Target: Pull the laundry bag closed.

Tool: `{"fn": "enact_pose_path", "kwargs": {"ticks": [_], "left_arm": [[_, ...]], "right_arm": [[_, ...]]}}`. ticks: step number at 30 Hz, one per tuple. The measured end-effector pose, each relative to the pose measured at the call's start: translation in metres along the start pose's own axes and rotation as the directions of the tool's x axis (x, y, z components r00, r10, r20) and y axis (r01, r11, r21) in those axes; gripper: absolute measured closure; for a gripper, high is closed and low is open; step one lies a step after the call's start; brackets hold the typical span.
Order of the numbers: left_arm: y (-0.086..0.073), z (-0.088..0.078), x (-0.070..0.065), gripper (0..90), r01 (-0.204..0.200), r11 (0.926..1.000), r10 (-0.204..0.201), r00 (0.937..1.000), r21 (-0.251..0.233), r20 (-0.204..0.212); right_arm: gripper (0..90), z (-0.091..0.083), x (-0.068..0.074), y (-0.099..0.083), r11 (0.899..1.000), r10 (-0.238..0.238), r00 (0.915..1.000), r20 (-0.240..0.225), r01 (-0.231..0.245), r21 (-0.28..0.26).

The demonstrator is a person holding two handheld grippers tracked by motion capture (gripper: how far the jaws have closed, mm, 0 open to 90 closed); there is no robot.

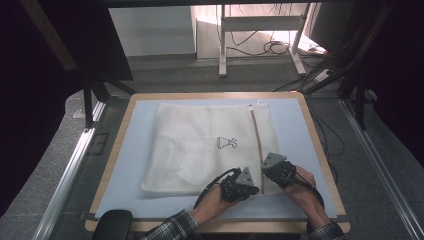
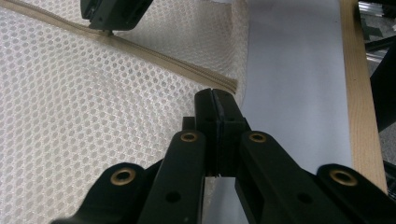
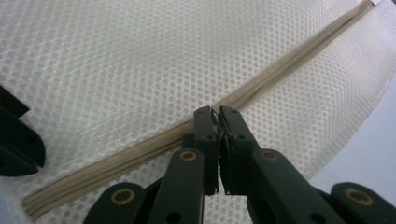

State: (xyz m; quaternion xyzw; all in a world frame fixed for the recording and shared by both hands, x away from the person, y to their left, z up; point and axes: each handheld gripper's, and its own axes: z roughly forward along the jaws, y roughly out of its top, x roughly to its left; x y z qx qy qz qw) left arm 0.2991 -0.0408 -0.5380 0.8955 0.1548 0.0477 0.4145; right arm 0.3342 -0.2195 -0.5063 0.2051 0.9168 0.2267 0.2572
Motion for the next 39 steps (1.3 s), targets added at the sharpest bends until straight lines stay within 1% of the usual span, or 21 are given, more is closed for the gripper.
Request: {"fn": "enact_pose_path", "kwargs": {"ticks": [5,19,25,36,39], "left_arm": [[0.0,0.0,-0.001,89.8,0.008,1.0,-0.008,1.0,-0.004,0.0],[0.0,0.0,-0.002,89.8,0.005,1.0,-0.005,1.0,-0.006,-0.005],[0.0,0.0,-0.002,89.8,0.004,1.0,-0.004,1.0,-0.007,-0.007],[0.0,0.001,-0.002,89.8,0.006,1.0,-0.006,1.0,-0.007,-0.007],[0.0,0.001,-0.002,89.8,0.001,1.0,-0.001,1.0,-0.005,-0.009]], "right_arm": [[85.6,0.003,-0.003,0.001,1.0,-0.002,1.0,0.005,0.002,0.006],[85.6,0.015,-0.014,0.007,1.0,-0.006,0.9997,0.024,0.006,0.016],[85.6,0.019,-0.017,0.01,1.0,-0.016,0.9993,0.034,0.015,0.023],[85.5,0.024,-0.021,0.013,0.999,-0.021,0.9988,0.045,0.02,0.031],[85.5,0.025,-0.023,0.014,0.999,-0.017,0.9987,0.048,0.016,0.032]]}}
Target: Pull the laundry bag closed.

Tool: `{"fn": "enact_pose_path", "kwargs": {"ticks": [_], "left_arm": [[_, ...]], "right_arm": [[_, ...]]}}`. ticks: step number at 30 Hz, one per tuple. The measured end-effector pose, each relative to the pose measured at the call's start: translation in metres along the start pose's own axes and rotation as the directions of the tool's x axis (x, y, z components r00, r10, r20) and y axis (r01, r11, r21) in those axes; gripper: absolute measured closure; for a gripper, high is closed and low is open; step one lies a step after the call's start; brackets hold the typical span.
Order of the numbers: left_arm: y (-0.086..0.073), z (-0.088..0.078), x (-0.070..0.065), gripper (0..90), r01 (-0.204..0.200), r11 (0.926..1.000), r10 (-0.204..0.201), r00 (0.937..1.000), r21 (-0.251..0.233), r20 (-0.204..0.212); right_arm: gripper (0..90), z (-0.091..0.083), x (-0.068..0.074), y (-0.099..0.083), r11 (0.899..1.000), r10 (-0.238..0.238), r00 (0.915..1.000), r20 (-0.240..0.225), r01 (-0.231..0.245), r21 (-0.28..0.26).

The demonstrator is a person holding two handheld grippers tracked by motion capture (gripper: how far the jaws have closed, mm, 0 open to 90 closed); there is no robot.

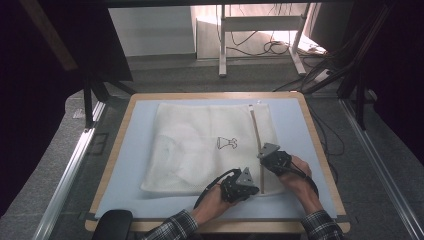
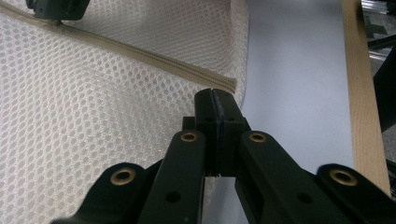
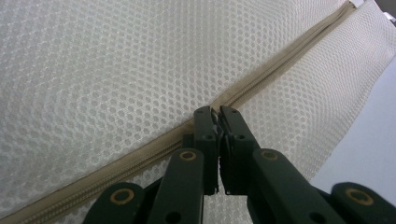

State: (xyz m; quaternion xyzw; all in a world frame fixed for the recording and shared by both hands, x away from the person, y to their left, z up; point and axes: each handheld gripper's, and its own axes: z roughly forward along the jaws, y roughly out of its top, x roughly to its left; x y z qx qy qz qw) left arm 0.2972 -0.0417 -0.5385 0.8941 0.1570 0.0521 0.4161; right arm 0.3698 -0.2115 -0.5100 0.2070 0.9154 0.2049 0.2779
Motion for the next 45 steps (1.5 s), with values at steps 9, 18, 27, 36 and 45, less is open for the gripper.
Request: {"fn": "enact_pose_path", "kwargs": {"ticks": [9,18,27,36,45], "left_arm": [[0.0,0.0,-0.001,89.9,0.01,0.9999,-0.01,1.0,-0.005,-0.001],[0.0,-0.001,0.0,89.8,-0.006,0.9999,0.006,1.0,0.011,-0.002],[0.0,0.0,0.0,89.9,0.024,0.9997,-0.024,0.9997,0.001,-0.001],[0.001,0.0,-0.002,89.8,0.022,0.9997,-0.022,0.9996,0.008,-0.015],[0.001,0.0,-0.002,89.8,0.034,0.9993,-0.034,0.9993,0.012,-0.013]], "right_arm": [[85.5,0.005,-0.005,0.004,1.0,-0.007,0.9998,0.019,0.007,0.006],[85.5,0.01,-0.009,0.007,1.0,-0.01,0.9995,0.03,0.01,0.012],[85.4,0.016,-0.015,0.011,1.0,-0.001,0.9993,0.036,0.001,0.014],[85.4,0.024,-0.022,0.015,1.0,0.005,0.9988,0.048,-0.005,0.015],[85.4,0.029,-0.027,0.018,1.0,0.01,0.9982,0.059,-0.011,0.018]]}}
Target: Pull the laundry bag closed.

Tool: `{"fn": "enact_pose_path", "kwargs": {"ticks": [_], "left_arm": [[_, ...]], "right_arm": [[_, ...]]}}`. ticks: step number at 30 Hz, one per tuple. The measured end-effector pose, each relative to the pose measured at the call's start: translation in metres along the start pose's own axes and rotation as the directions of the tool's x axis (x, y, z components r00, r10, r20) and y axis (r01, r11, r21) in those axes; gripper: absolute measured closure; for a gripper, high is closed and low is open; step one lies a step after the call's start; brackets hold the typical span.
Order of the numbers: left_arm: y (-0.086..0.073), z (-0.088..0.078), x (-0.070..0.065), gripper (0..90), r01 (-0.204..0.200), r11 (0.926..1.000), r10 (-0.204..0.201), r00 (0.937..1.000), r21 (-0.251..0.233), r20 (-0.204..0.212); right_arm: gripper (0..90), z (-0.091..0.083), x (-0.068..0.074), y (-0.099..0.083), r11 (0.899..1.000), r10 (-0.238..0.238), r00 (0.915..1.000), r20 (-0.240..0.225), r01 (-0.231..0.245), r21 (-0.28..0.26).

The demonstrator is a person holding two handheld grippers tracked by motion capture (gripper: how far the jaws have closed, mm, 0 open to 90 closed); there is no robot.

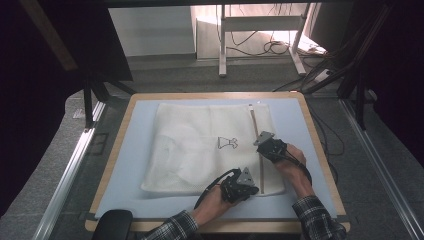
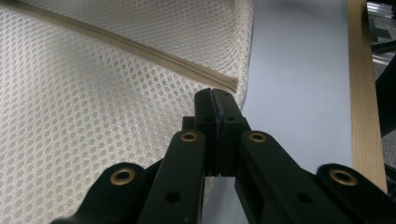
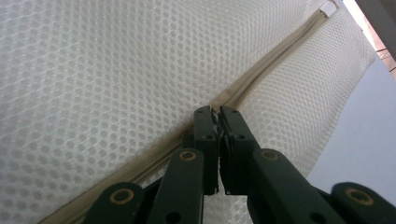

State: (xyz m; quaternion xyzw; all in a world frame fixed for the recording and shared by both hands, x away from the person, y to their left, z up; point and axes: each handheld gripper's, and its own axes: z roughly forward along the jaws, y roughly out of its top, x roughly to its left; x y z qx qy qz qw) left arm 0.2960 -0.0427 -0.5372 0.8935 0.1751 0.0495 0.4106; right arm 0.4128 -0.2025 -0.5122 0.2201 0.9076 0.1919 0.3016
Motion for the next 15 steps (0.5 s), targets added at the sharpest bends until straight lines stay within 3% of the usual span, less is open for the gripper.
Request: {"fn": "enact_pose_path", "kwargs": {"ticks": [15], "left_arm": [[-0.001,0.0,0.0,89.8,0.0,1.0,0.0,1.0,-0.008,0.0]], "right_arm": [[85.4,0.012,-0.01,0.006,1.0,0.004,0.9999,0.017,-0.004,0.004]]}}
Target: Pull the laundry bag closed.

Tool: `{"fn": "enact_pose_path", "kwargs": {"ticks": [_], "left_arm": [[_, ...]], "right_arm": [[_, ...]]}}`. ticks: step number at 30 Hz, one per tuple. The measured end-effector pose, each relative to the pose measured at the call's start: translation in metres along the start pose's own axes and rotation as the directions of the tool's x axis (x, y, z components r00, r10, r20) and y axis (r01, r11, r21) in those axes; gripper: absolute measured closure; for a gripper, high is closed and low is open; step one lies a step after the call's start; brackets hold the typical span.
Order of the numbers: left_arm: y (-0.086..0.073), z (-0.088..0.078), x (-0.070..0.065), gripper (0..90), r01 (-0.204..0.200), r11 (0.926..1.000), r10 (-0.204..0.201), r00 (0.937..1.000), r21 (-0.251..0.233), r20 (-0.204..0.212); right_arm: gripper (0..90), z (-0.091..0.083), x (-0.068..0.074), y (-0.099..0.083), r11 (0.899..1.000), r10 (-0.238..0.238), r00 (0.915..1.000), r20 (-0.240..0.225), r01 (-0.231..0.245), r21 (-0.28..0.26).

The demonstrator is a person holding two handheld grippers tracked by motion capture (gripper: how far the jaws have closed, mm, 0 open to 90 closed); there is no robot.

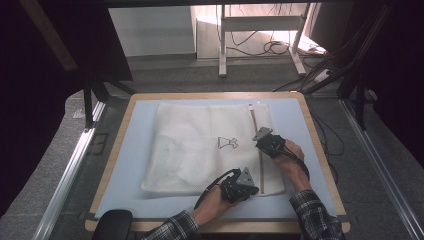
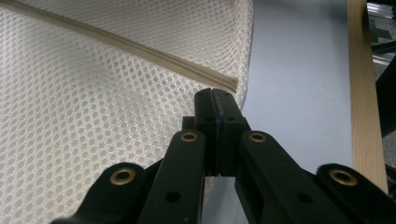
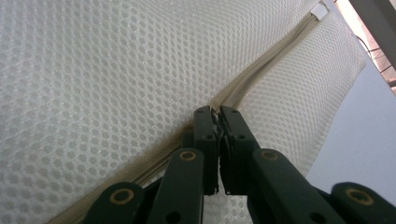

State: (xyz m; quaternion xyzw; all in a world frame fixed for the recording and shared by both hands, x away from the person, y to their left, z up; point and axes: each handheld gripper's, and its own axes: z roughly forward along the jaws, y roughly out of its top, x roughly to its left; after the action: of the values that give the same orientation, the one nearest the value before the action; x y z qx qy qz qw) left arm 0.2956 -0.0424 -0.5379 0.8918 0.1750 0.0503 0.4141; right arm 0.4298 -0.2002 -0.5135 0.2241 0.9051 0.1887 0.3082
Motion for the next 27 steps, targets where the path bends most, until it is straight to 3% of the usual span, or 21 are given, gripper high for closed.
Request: {"fn": "enact_pose_path", "kwargs": {"ticks": [27], "left_arm": [[0.0,0.0,0.0,89.8,-0.003,1.0,0.003,1.0,0.001,-0.003]], "right_arm": [[85.5,0.019,-0.014,0.012,1.0,0.001,0.9994,0.033,-0.001,0.005]]}}
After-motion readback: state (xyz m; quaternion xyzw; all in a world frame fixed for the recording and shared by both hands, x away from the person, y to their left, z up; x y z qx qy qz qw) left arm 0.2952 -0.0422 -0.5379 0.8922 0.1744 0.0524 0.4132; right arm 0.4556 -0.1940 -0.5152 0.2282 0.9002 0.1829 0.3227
